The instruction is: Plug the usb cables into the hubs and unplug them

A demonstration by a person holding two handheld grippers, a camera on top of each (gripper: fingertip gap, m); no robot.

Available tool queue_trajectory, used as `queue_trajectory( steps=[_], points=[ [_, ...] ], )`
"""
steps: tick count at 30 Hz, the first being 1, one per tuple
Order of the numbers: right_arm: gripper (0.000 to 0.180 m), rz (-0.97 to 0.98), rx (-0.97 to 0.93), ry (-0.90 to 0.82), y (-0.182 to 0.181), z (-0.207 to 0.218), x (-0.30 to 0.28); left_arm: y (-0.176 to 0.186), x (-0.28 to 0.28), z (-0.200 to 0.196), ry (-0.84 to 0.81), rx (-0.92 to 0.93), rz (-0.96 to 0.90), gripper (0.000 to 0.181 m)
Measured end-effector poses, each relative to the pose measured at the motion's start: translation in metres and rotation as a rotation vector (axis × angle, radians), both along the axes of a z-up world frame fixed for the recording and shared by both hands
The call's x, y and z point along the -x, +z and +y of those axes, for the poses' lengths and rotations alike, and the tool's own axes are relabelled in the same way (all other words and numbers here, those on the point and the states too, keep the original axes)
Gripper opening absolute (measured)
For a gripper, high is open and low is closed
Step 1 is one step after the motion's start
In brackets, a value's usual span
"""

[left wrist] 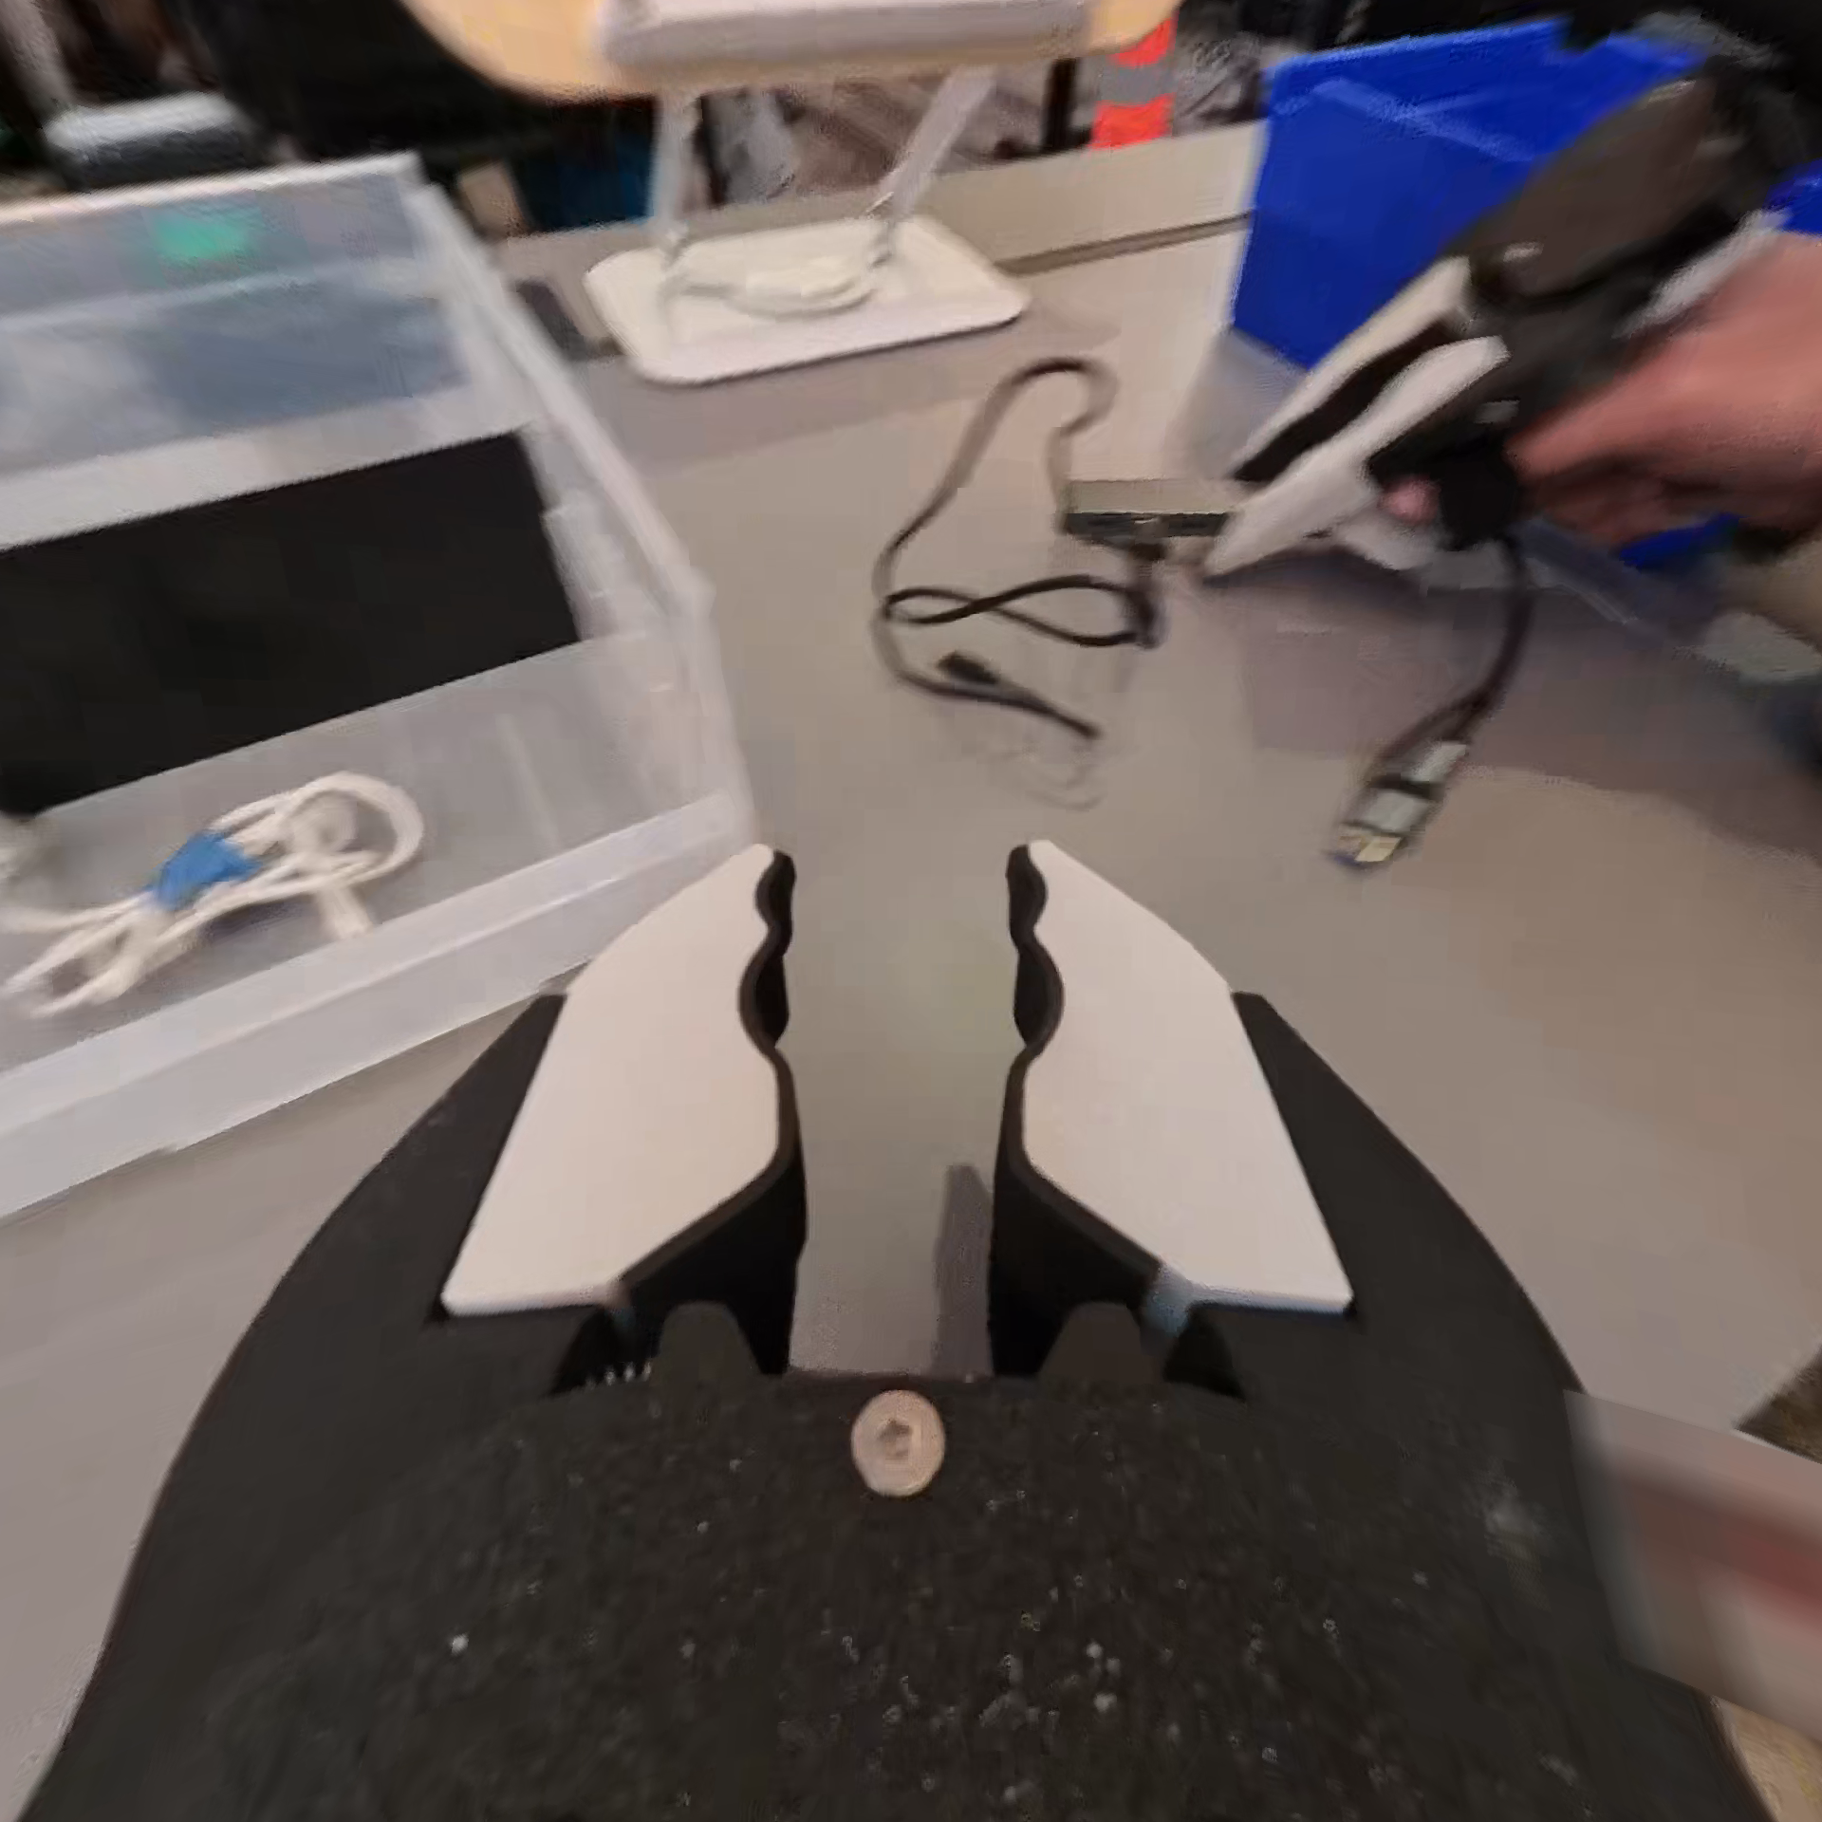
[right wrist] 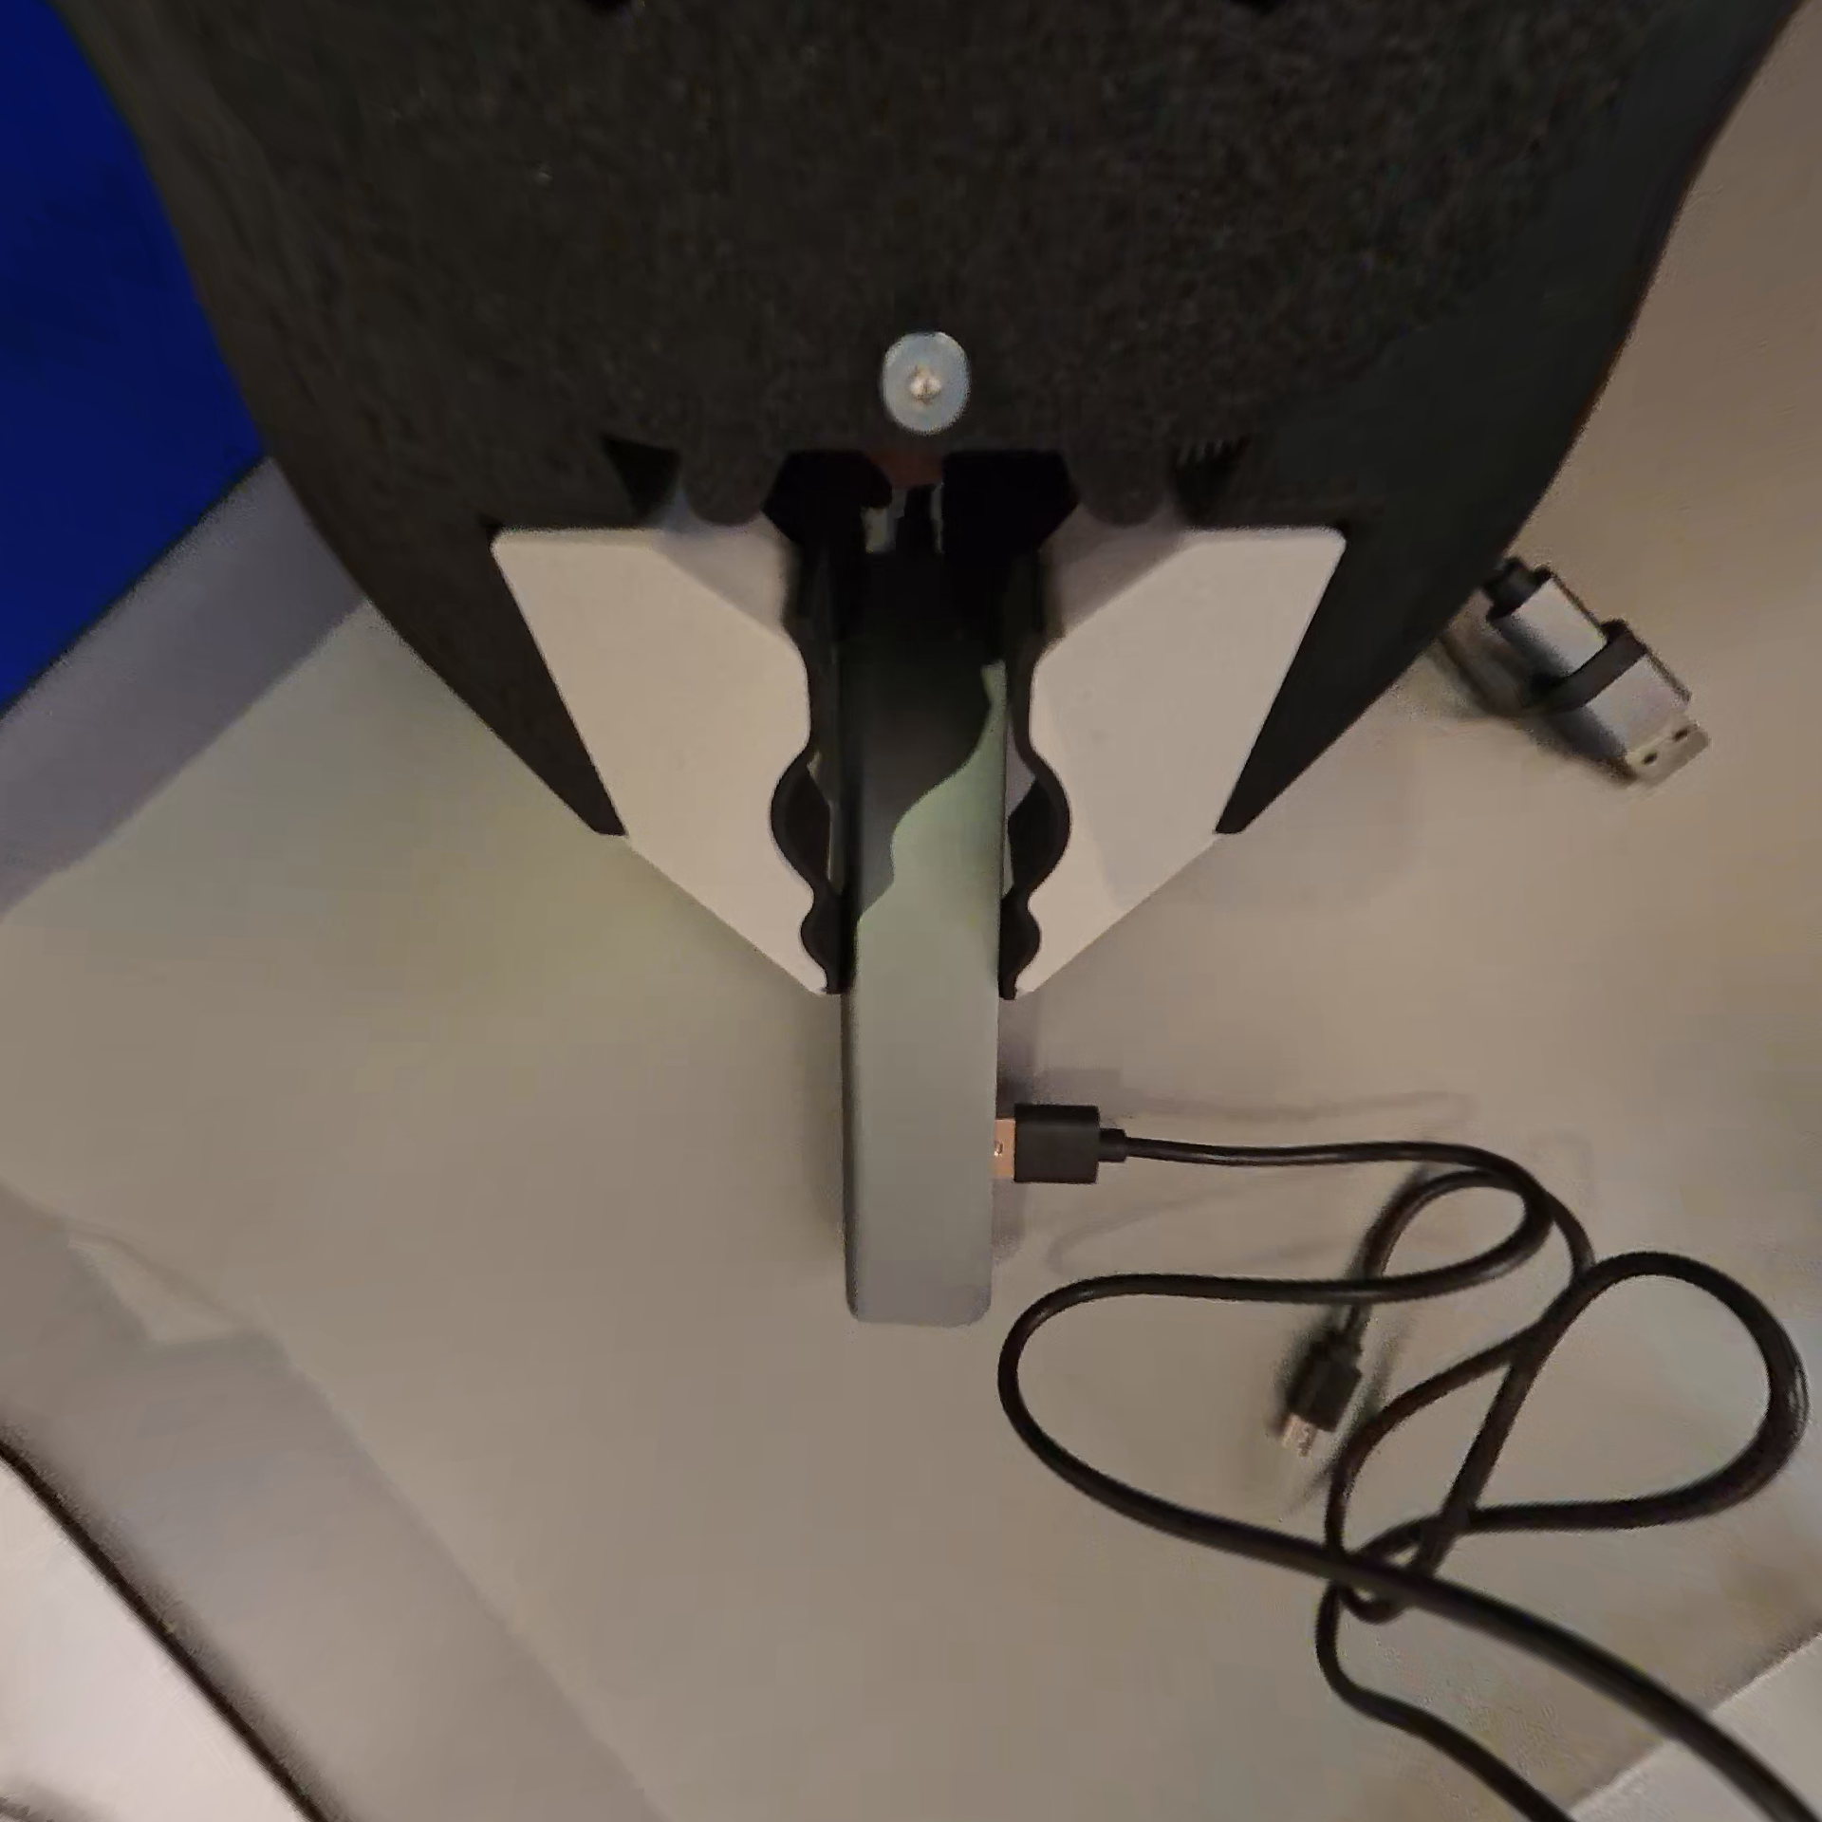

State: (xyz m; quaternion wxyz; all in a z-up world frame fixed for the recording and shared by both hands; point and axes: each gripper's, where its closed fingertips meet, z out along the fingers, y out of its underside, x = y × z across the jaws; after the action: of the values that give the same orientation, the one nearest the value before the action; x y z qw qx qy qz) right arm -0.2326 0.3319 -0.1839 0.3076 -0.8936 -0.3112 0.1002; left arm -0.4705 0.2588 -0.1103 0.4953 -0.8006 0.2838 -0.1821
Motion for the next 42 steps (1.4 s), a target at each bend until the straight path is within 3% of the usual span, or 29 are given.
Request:
queue_trajectory(
  steps=[5, 8, 10, 15, 19, 21, 29, 32, 35, 38, 42],
  points=[
    [0.032, 0.037, -0.009, -0.015, -0.006, -0.003, 0.003, 0.009, 0.072, 0.061, 0.122, 0.163, 0.12, 0.047],
    [0.046, 0.024, -0.049, -0.026, 0.003, -0.003, 0.002, -0.014, 0.087, 0.089, 0.183, 0.449, 0.18, 0.062],
    [0.05, 0.046, -0.114, -0.058, 0.018, -0.007, -0.002, -0.028, 0.085, 0.102, 0.246, 0.592, 0.154, 0.083],
    [0.049, 0.216, -0.242, -0.061, 0.044, -0.036, 0.008, -0.052, 0.09, 0.134, 0.41, 0.617, 0.269, 0.084],
    [0.048, 0.289, -0.221, 0.004, 0.051, -0.044, 0.018, -0.072, 0.099, 0.147, 0.476, 0.666, 0.379, 0.085],
    [0.048, 0.302, -0.216, 0.011, 0.05, -0.045, 0.016, -0.077, 0.1, 0.148, 0.476, 0.677, 0.421, 0.086],
    [0.046, 0.357, -0.184, -0.003, 0.049, -0.047, 0.013, -0.074, 0.093, 0.14, 0.413, 0.657, 0.481, 0.06],
    [0.046, 0.36, -0.187, -0.001, 0.051, -0.047, 0.014, -0.057, 0.083, 0.131, 0.378, 0.608, 0.418, 0.054],
    [0.045, 0.374, -0.194, 0.005, 0.055, -0.048, 0.018, -0.018, 0.07, 0.118, 0.305, 0.504, 0.342, 0.052],
    [0.045, 0.434, -0.191, 0.025, 0.064, -0.052, 0.028, 0.036, 0.042, 0.093, 0.16, 0.356, 0.226, 0.051],
    [0.045, 0.648, -0.095, 0.096, 0.08, -0.07, 0.06, 0.085, -0.013, 0.03, -0.108, 0.266, 0.039, 0.048]
  ],
)
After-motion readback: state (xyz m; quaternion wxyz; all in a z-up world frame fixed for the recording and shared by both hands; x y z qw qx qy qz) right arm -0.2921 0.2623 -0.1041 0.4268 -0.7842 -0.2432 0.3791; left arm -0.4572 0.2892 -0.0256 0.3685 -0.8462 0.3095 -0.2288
